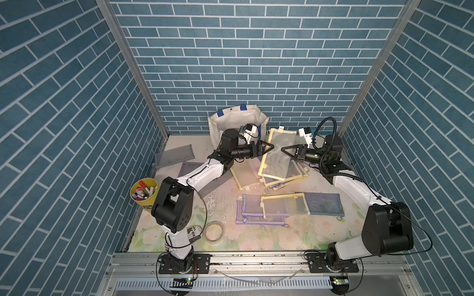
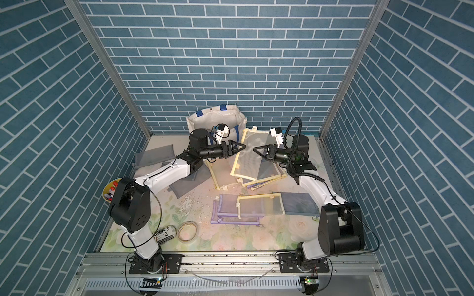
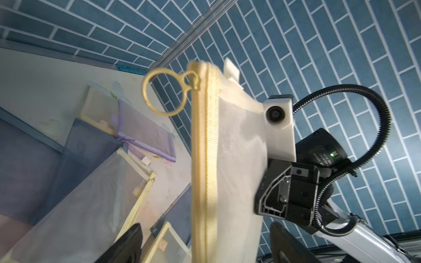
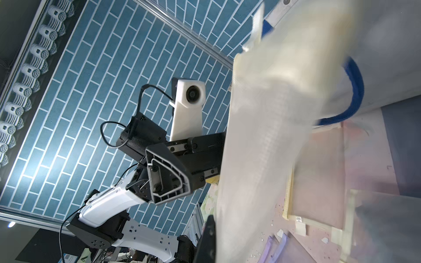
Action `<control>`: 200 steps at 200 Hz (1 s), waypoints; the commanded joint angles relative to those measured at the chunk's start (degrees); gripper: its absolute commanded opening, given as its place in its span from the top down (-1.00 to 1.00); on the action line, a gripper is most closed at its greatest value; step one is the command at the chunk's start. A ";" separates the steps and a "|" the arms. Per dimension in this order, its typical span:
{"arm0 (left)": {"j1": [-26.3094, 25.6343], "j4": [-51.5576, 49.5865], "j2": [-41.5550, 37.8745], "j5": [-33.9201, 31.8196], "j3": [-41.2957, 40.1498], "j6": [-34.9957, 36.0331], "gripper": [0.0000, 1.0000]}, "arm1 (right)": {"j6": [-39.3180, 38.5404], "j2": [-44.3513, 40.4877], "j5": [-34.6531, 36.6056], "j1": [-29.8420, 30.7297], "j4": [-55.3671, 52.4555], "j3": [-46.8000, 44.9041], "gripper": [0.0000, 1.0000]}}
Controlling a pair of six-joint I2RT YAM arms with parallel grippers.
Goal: Put the pencil pouch into the canvas bag
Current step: Pick up the pencil pouch, then place the pencil pouch in the canvas bag.
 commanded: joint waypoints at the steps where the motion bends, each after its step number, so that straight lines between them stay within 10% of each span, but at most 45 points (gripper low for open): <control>1: -0.33 4.39 -2.58 0.96 -1.31 -1.25 -0.14 | 2.68 1.30 -1.40 0.33 3.87 3.19 1.00; 41: -0.32 -1.31 -4.61 -0.12 0.21 2.44 1.00 | -1.85 1.36 -0.54 0.40 -4.09 5.64 1.00; 54: -0.25 -6.51 -5.31 -1.26 2.19 6.36 1.00 | -5.10 0.85 0.59 0.40 -9.82 6.99 0.96; 77: -0.17 -24.97 -5.56 -6.12 10.65 19.52 1.00 | -13.77 -0.66 6.37 0.45 -26.48 10.19 0.33; 116: -0.06 -64.84 5.32 -27.79 43.74 48.59 1.00 | -24.48 -2.18 16.83 0.32 -46.56 15.04 -0.61; 138: 0.89 -75.06 15.85 -37.69 67.00 58.27 1.00 | -25.99 -3.12 20.70 0.32 -50.27 15.59 -0.74; 200: 3.36 -60.80 25.88 -53.13 77.62 75.91 1.00 | -28.79 -4.04 28.64 0.36 -61.13 18.01 -0.75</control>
